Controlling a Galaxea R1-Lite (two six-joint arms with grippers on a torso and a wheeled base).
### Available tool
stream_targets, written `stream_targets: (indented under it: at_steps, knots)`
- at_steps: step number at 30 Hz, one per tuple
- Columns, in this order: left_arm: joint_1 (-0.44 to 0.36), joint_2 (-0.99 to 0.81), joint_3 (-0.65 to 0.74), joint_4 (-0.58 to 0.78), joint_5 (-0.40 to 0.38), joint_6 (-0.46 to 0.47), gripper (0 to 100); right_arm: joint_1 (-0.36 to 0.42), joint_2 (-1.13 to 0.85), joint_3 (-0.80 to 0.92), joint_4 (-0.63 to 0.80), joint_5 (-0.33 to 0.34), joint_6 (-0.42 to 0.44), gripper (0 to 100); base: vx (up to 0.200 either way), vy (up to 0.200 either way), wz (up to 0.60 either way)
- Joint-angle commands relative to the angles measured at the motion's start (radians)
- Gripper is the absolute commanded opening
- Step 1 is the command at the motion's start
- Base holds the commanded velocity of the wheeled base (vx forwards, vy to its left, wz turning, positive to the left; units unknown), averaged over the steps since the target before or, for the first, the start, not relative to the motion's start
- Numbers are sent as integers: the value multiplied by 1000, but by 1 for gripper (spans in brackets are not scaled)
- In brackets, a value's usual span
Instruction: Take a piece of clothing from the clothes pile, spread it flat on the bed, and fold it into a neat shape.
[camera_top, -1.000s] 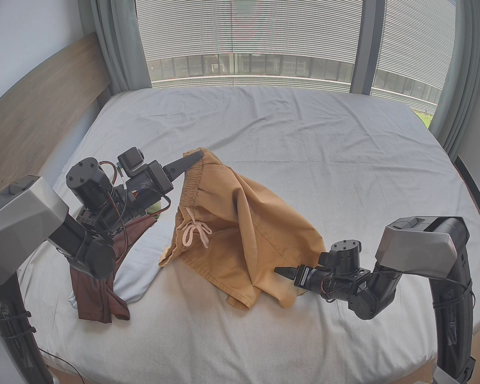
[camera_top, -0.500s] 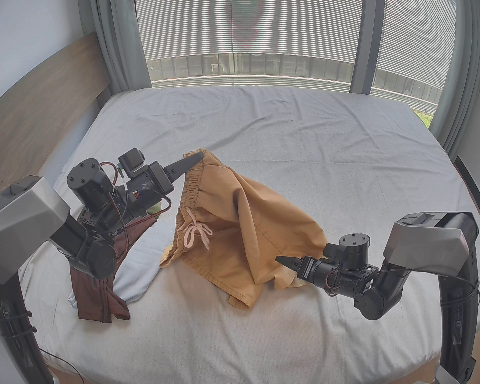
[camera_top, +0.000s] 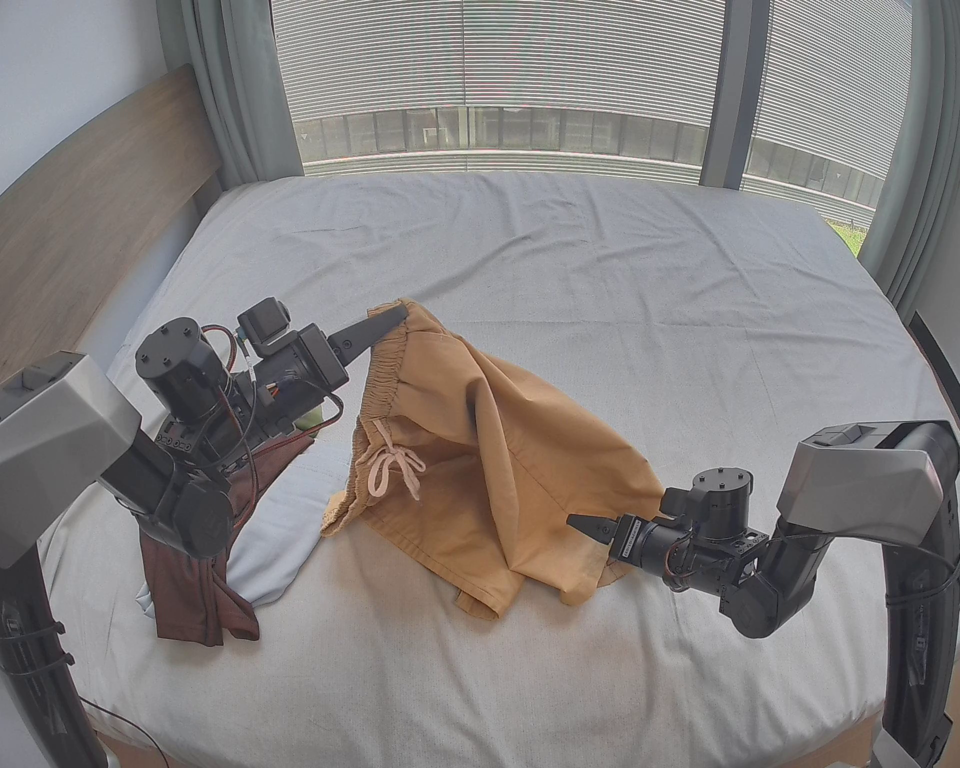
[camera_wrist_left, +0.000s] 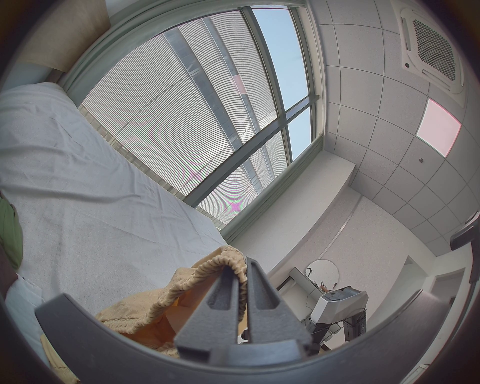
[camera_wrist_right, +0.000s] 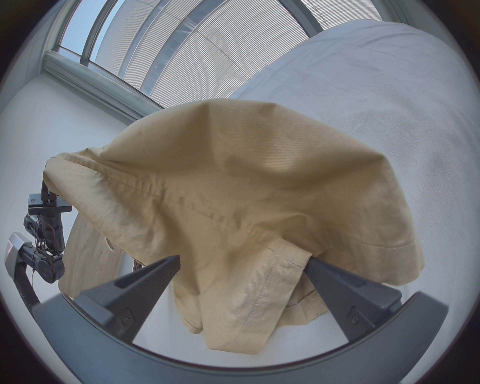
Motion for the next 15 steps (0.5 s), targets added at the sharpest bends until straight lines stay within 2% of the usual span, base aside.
stream_targets:
  at_steps: [1, 8, 15]
  knots:
    - [-1, 1, 0, 1, 0, 0, 0, 7, 6, -24, 0, 1, 5, 100, 0, 0, 0]
    - [1, 3, 0, 1, 0, 0, 0, 11, 5, -25, -82, -1, 61, 100, 0, 0, 0]
    - [1, 0, 0, -1, 0, 0, 0, 11, 37, -39, -88, -1, 72, 100, 0, 0, 0]
